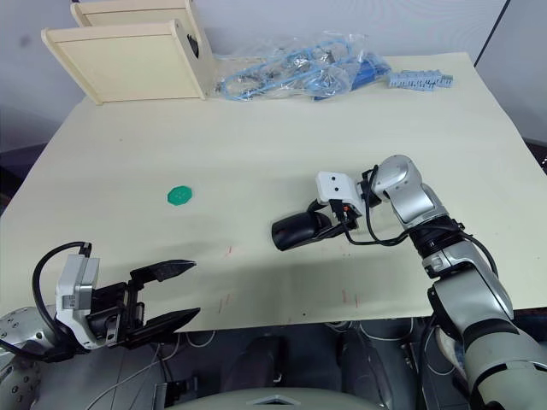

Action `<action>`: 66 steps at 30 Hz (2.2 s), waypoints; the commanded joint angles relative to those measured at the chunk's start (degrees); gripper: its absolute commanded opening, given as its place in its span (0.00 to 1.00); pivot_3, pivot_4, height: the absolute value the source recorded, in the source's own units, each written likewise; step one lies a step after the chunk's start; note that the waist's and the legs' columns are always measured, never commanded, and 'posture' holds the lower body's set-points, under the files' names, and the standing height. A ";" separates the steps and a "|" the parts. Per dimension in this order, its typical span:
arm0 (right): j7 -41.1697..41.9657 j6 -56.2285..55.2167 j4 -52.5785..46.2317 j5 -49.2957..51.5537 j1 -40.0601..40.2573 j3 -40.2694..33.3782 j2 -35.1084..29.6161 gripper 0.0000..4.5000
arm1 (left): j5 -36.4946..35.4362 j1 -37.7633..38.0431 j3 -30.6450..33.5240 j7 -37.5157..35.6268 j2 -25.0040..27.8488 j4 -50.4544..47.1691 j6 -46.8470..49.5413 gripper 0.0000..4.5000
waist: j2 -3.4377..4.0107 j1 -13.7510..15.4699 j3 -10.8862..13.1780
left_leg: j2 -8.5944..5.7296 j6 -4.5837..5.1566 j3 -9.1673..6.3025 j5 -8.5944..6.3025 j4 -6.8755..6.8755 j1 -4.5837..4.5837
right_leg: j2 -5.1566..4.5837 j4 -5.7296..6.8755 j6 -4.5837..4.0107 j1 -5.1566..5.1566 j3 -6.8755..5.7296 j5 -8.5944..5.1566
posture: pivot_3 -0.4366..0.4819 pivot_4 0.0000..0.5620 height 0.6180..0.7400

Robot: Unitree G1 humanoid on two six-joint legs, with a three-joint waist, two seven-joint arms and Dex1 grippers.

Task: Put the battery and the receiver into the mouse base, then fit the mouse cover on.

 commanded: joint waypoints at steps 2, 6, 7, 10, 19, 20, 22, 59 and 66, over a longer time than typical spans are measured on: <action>0.86 -0.50 -0.31 0.74 -1.44 -0.52 -0.20 0.67 | -0.95 0.29 1.87 -0.51 0.14 -0.85 -0.63 1.00 | 0.00 0.00 0.00 | 0.00 0.00 0.00 0.00 0.00 0.00 | 0.00 0.00 0.00 0.00 0.00 0.00 | 0.48 0.27 1.00; 1.09 -0.52 -0.29 0.77 -1.46 -0.49 -0.24 0.67 | -0.98 0.44 1.91 -0.50 0.09 -0.96 -0.64 1.00 | 0.00 0.00 0.00 | 0.00 0.00 0.00 0.00 0.00 0.00 | 0.00 0.00 0.00 0.00 0.00 0.00 | 0.48 0.27 1.00; 1.18 -0.68 0.03 0.73 -1.64 -0.46 -0.16 0.67 | -0.96 0.35 1.86 -0.49 0.12 -0.88 -0.62 1.00 | 0.00 0.00 0.00 | 0.00 0.00 0.00 0.00 0.00 0.00 | 0.00 0.00 0.00 0.00 0.00 0.00 | 0.48 0.27 1.00; 1.26 -0.88 0.38 0.66 -1.90 -0.44 -0.11 0.67 | -1.00 0.46 1.91 -0.48 0.08 -0.94 -0.62 1.00 | 0.00 0.00 0.00 | 0.00 0.00 0.00 0.00 0.00 0.00 | 0.00 0.00 0.00 0.00 0.00 0.00 | 0.48 0.27 1.00; 1.54 -0.83 0.92 0.78 -2.27 -0.54 0.18 0.67 | -1.01 0.54 1.96 -0.46 0.02 -0.91 -0.63 1.00 | 0.00 0.00 0.00 | 0.00 0.00 0.00 0.00 0.00 0.00 | 0.00 0.00 0.00 0.00 0.00 0.00 | 0.48 0.27 1.00; 1.56 -0.81 0.95 0.79 -2.30 -0.55 0.21 0.67 | -1.00 0.60 1.98 -0.49 0.00 -0.92 -0.67 1.00 | 0.00 0.00 0.00 | 0.00 0.00 0.00 0.00 0.00 0.00 | 0.00 0.00 0.00 0.00 0.00 0.00 | 0.48 0.27 1.00; 1.58 -0.76 1.09 0.81 -2.40 -0.57 0.31 0.67 | -1.01 0.61 1.98 -0.48 0.01 -0.91 -0.68 1.00 | 0.00 0.00 0.00 | 0.00 0.00 0.00 0.00 0.00 0.00 | 0.00 0.00 0.00 0.00 0.00 0.00 | 0.48 0.27 1.00; 1.65 -0.28 0.06 2.22 -2.68 -2.02 0.46 0.99 | -0.79 0.06 1.78 -0.54 0.09 -0.56 -0.75 1.00 | 0.01 0.00 0.00 | 0.00 0.00 -0.01 0.00 0.00 0.00 | 0.00 0.00 0.00 0.00 0.00 0.00 | 0.48 0.27 1.00; -0.15 7.36 -8.10 8.31 -2.26 -4.99 2.10 0.99 | -0.67 0.29 2.05 -0.51 -0.02 -0.31 -0.88 1.00 | 0.01 0.00 0.01 | 0.00 0.00 -0.09 0.00 0.00 0.00 | -0.01 0.00 0.00 0.00 0.00 0.00 | 0.48 0.27 1.00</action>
